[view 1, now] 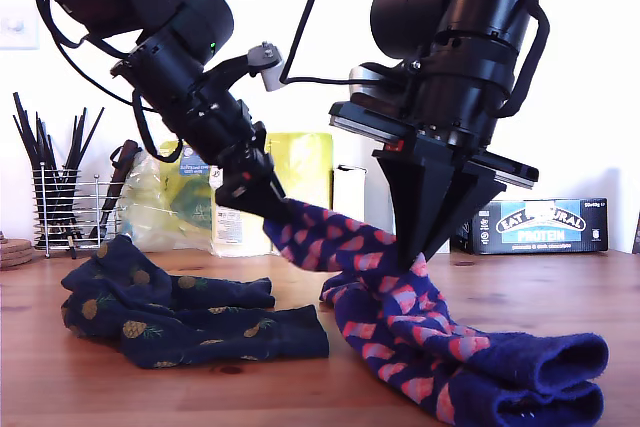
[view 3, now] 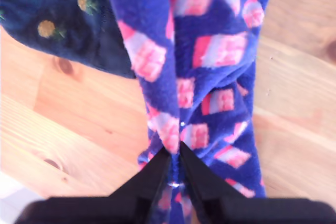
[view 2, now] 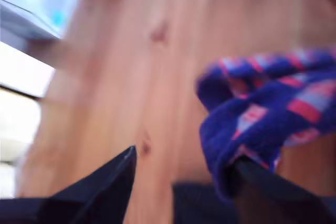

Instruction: Pair up the socks based on colour and pattern, by placing each sock on top of its pair

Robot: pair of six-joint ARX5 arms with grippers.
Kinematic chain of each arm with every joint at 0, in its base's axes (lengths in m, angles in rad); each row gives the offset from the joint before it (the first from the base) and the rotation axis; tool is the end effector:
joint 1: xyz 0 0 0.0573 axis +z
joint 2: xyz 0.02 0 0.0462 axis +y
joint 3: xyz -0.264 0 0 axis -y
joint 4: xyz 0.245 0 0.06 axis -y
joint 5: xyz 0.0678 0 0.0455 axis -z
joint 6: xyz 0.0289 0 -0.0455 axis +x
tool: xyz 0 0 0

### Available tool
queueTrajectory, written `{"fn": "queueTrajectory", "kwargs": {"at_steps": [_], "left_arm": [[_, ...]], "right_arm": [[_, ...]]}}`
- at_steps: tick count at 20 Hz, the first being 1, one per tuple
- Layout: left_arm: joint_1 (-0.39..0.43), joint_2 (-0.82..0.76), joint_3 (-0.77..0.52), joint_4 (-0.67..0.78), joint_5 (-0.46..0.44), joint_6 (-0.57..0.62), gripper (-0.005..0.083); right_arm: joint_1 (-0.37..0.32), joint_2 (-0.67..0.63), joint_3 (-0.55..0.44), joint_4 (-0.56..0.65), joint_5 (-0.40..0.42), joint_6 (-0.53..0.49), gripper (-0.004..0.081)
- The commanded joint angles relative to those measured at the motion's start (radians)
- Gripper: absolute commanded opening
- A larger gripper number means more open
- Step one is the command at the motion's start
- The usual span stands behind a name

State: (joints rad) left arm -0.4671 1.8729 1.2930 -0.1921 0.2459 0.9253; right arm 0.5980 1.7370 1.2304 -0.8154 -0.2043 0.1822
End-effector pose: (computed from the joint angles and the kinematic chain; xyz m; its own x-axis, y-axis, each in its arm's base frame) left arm 0.3585 -0.1887 0.2046 0.5109 -0.5303 -0.6766 0.8540 0.2228 0.4702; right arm 0.2700 0.1910 0.2043 0.0851 0.3034 -0.9491 -0.4376 0.8671 0.2380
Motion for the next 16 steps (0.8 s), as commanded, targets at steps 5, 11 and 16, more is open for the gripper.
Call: {"fn": "queueTrajectory", "kwargs": {"at_steps": [5,11,16], "left_arm": [[0.006,0.012,-0.002,-0.170,-0.035,0.199,0.0505],[-0.027,0.010,0.014,0.009,-0.186,0.255,0.0503],[-0.089,0.010,0.039,-0.133,-0.098,0.344,0.0498]], "right_arm": [[0.009,0.024,-0.023,0.019,-0.005,0.001,-0.0013],[0.008,0.027,-0.051,0.031,0.005,0.001,-0.0013],[-0.005,0.027,-0.053,0.043,0.005,-0.011,-0.0013]]}}
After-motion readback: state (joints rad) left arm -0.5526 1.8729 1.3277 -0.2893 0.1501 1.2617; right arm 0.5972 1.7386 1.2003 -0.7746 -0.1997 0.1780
